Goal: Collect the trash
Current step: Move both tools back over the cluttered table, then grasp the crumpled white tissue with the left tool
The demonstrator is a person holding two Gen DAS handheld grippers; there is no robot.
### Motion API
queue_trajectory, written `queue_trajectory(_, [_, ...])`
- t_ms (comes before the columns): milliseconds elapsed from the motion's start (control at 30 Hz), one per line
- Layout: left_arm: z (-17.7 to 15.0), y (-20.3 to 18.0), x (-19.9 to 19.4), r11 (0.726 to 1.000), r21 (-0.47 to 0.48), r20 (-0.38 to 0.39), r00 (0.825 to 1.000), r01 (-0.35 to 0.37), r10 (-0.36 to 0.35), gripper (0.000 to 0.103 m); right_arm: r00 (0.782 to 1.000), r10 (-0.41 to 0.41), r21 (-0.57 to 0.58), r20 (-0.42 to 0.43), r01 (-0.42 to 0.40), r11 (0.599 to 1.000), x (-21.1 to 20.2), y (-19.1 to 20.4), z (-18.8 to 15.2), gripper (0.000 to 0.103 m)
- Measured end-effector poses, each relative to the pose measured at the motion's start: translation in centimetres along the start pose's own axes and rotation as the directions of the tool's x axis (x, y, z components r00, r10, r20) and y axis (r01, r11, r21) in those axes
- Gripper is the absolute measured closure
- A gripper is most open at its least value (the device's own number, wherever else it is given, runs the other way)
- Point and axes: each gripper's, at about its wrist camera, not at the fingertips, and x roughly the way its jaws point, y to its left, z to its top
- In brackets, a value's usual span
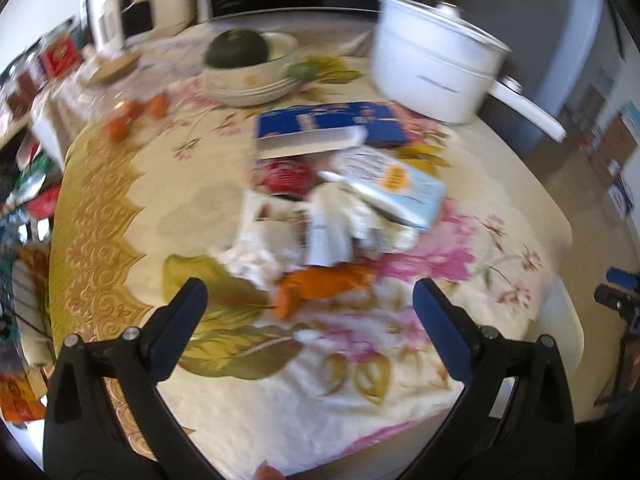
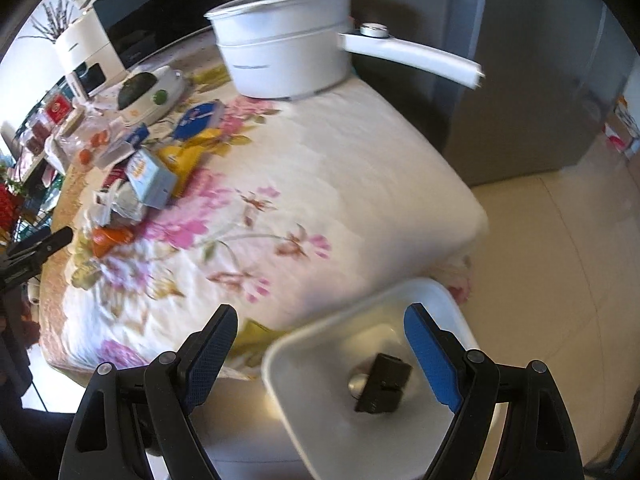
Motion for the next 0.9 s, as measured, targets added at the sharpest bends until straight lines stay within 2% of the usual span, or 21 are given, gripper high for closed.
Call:
queue_trajectory(200, [0.8, 3.4, 2.2, 0.996, -0.077, -0.035, 0.999, -0.044, 0.041, 0.001, 1.0, 0.006, -0.029, 0.012, -0.006, 1.0, 1.1, 3.0, 1.8, 0.016])
queue_trajectory(367, [1.4, 5.1, 3.8, 0.985, -0.173, -0.063, 0.998, -0.021, 0.01, 0.001, 1.0, 0.013, -0.034, 0.002, -0.013, 0.999, 2.0, 4.4, 2.6, 0.016])
queue_trajectory(433, [1.4, 5.6, 4.7, 0.975, -0.221, -0.082, 0.996, 0.005, -0.024, 0.001, 1.0, 0.008, -0.037, -0.003, -0.008, 0.999, 2.4, 4.7, 2.8, 0.016])
queue_trajectory(567, [1.4, 5.8, 6.2, 0.961, -0.275, -0.101, 0.992, 0.041, -0.071, 0.012, 1.0, -0.017, -0.054, -0.002, 0.017, 0.998, 2.9, 5.3, 3.2, 0.016])
queue_trajectory(667, [1.4, 5.2, 6.8, 0.965, -0.258, -0.096, 0.993, 0.04, -0.067, 0.023, 1.0, -0.024, -0.061, 0.002, 0.024, 0.998, 2.9, 5.5, 3.2, 0.016])
queue_trajectory(800, [1.5, 4.6, 7.7, 0.978, -0.205, -0.083, 0.995, 0.03, -0.048, 0.032, 1.0, -0.023, -0.057, 0.001, 0.023, 0.998, 3.0, 5.6, 3.3, 0.016])
queue_trajectory(867, [1.5, 4.5, 7.9, 0.98, -0.194, -0.076, 0.995, 0.047, -0.063, 0.046, 1.0, -0.023, -0.052, 0.001, 0.023, 0.998, 3.0, 5.7, 3.3, 0.016])
queue_trajectory(900, [1.6, 4.4, 8.0, 0.979, -0.192, -0.072, 0.994, 0.064, -0.079, 0.049, 1.0, -0.024, -0.05, 0.001, 0.024, 0.998, 3.1, 5.7, 3.4, 0.016])
